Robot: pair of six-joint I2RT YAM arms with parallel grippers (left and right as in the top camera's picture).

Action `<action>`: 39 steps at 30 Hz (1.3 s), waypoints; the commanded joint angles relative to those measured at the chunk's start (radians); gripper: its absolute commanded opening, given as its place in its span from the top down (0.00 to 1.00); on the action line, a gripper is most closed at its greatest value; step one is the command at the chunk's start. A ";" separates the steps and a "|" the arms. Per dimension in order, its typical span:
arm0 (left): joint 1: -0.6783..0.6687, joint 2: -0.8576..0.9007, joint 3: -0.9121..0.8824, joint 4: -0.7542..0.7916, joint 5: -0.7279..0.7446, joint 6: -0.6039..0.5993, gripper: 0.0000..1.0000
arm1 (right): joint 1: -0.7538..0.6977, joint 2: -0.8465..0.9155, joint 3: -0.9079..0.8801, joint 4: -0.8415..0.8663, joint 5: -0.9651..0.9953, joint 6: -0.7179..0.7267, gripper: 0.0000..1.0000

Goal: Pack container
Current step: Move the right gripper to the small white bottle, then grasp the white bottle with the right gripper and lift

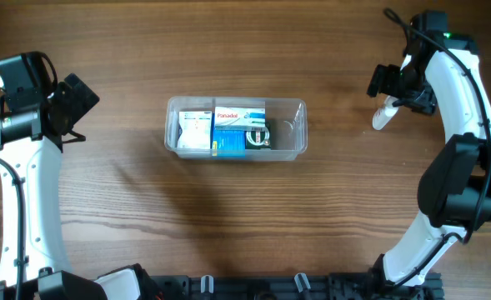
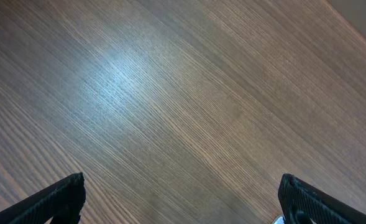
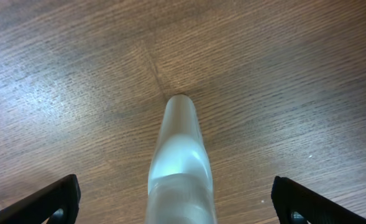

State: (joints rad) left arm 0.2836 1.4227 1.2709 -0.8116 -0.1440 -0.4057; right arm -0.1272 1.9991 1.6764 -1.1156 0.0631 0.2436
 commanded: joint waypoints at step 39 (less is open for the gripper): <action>0.005 -0.009 0.001 0.002 0.002 0.005 0.00 | 0.306 -0.295 0.188 -0.076 -0.065 0.061 0.88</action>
State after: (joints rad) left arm 0.2836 1.4227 1.2709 -0.8116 -0.1436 -0.4057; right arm 0.0757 1.8198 1.8217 -1.1965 0.0189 0.2516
